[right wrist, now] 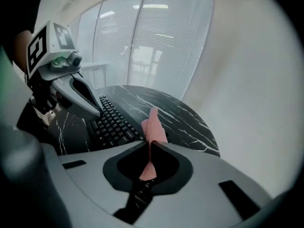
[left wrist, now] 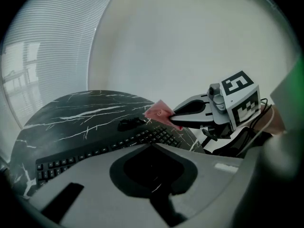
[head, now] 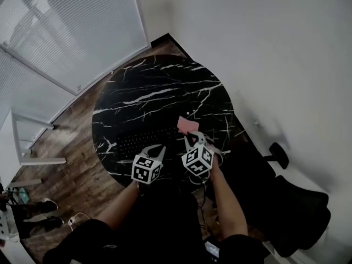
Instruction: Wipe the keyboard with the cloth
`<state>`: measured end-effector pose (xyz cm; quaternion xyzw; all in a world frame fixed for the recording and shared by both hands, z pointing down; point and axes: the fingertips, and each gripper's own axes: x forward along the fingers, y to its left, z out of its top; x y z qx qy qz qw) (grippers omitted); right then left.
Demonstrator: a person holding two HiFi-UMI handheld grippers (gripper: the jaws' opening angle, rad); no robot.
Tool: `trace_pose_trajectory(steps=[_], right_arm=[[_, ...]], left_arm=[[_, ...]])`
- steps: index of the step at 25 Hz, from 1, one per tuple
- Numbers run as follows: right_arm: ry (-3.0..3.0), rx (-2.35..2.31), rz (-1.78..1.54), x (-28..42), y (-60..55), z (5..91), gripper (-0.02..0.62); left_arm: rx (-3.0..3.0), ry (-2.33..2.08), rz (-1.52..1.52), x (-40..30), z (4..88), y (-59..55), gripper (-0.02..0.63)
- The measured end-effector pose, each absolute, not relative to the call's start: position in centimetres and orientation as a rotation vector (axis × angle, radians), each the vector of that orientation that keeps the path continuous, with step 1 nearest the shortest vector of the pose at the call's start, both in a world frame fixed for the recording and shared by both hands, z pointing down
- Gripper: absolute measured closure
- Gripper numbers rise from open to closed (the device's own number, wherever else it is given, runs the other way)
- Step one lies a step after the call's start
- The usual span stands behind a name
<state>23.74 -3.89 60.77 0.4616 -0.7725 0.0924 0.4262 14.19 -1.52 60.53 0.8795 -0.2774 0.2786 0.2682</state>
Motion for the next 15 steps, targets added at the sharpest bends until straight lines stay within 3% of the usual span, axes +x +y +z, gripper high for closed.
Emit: trace_pose_trajectory(steps=[8, 15], right_arm=[[-1.832, 0.998, 0.018, 27.0, -7.5, 62.0, 0.584], [-1.819, 0.802, 0.136, 25.9, -7.2, 68.2, 0.584]], left_arm=[[2.335, -0.751, 0.773, 17.6, 61.7, -2.5, 0.609], [2.263, -0.792, 0.799, 16.7, 63.4, -3.1, 0.609]])
